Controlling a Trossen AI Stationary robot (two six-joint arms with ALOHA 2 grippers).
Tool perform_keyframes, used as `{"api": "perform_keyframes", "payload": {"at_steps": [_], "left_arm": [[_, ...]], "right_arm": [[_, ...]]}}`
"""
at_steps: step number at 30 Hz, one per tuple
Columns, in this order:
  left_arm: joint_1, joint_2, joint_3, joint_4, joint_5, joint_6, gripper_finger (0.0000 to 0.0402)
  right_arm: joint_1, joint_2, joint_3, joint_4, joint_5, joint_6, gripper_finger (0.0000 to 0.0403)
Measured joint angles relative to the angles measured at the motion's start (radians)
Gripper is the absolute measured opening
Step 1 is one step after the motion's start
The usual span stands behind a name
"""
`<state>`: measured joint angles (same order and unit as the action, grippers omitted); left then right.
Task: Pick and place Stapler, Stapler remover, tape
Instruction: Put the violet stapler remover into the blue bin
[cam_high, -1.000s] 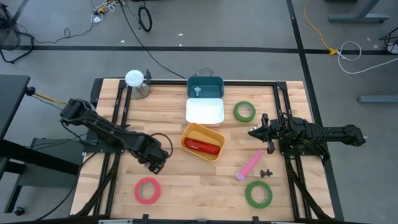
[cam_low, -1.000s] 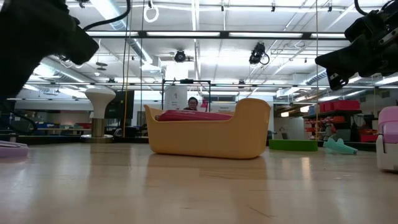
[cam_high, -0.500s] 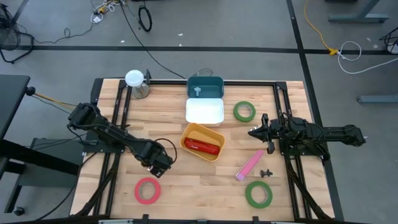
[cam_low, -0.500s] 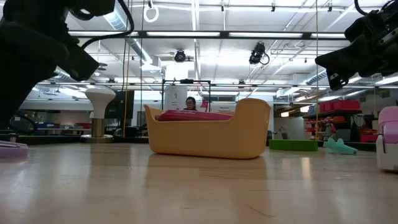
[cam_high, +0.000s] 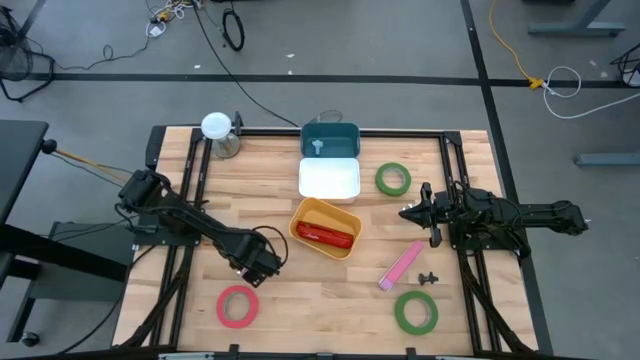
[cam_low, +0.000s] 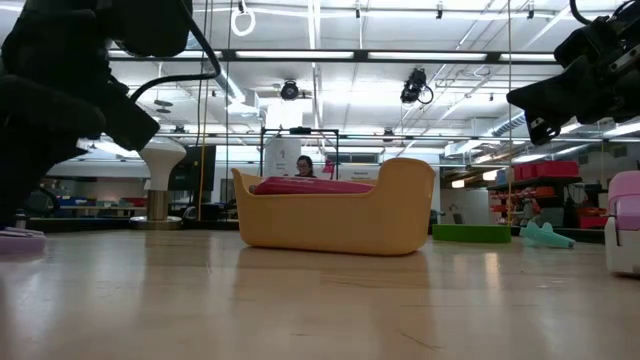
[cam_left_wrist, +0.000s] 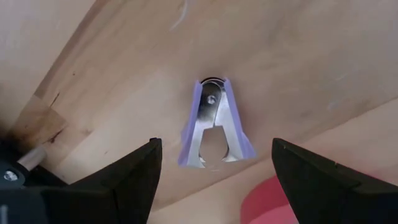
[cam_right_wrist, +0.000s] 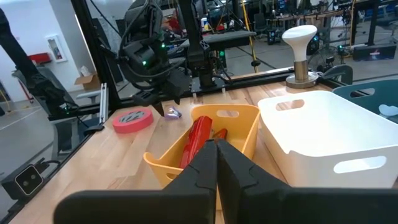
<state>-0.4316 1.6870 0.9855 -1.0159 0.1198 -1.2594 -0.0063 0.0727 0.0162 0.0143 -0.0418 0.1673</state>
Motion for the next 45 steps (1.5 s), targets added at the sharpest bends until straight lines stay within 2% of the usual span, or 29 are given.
{"api": "perform_keyframes", "payload": {"at_steps": [5, 9, 20, 34, 45], "left_arm": [[0.000, 0.010, -0.007, 0.023, -0.008, -0.001, 0.0303], [0.000, 0.011, -0.038, 0.063, 0.025, -0.001, 0.0303], [0.000, 0.011, -0.045, 0.063, 0.031, -0.003, 0.0298], [0.002, 0.011, -0.045, 0.063, 0.035, -0.003, 0.0181], [0.002, 0.005, -0.043, 0.059, 0.030, -0.001, 0.0131]], "right_arm": [[0.000, 0.000, 0.000, 0.000, 0.000, 0.000, 0.0007], [0.000, 0.000, 0.000, 0.000, 0.001, 0.000, 0.0007], [0.000, 0.000, 0.000, 0.000, 0.002, 0.000, 0.0007], [0.000, 0.000, 0.000, 0.000, 0.000, 0.000, 0.0007], [0.000, 0.000, 0.000, 0.000, 0.000, 0.000, 0.0007]]}}
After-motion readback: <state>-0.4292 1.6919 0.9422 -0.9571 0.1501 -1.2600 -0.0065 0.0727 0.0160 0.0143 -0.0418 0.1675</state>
